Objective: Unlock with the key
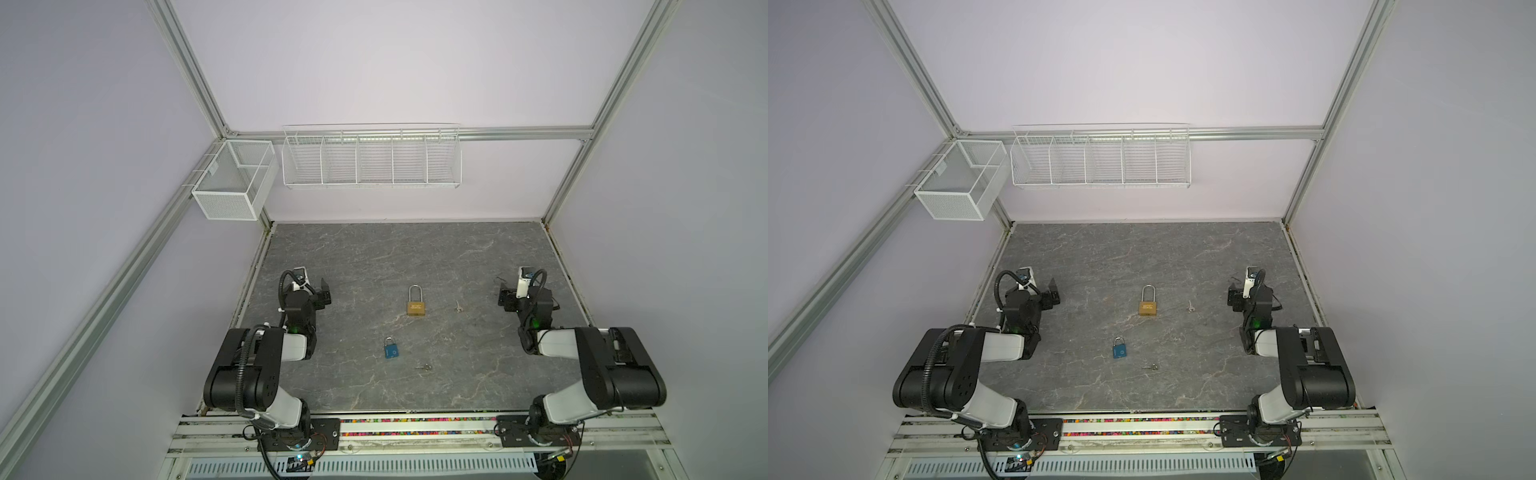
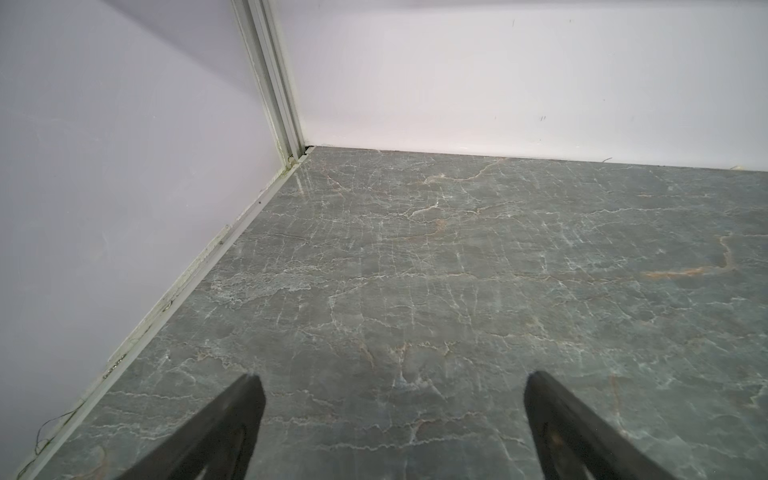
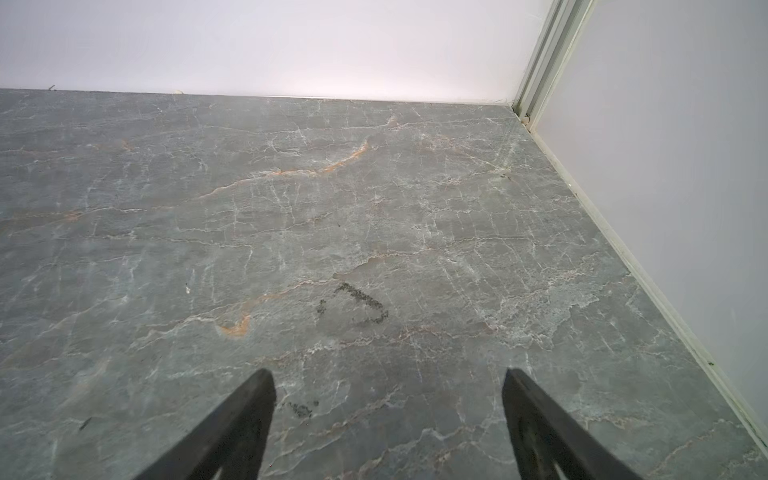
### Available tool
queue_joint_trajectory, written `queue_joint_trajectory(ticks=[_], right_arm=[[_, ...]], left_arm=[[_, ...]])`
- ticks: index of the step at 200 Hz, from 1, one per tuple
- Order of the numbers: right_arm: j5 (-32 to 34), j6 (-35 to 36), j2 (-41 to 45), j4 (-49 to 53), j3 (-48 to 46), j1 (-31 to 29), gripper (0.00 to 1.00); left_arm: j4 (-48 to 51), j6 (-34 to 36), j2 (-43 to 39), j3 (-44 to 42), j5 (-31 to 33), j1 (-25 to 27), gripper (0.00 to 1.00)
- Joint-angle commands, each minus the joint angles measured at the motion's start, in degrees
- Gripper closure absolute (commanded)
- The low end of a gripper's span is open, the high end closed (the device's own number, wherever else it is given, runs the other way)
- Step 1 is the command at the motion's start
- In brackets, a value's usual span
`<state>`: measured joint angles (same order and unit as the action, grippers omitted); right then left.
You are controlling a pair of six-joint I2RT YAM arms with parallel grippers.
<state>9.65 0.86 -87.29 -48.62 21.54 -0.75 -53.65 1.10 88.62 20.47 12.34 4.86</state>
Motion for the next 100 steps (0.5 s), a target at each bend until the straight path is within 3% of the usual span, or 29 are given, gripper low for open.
queue_joint_trajectory(ticks=[1,100], right_arm=[[0.75,0.11,0.01,-0.07,0.7,-0.22,0.12],[0.72,0.16,0.01,-0.07,0.65,-0.15,0.12]], left_arm=[[0.2,-0.22,0.24,1.18,-0.48,-0.36,0.01],[1.35,-0.79,0.24,1.74,-0.74,-0.84,0.01]])
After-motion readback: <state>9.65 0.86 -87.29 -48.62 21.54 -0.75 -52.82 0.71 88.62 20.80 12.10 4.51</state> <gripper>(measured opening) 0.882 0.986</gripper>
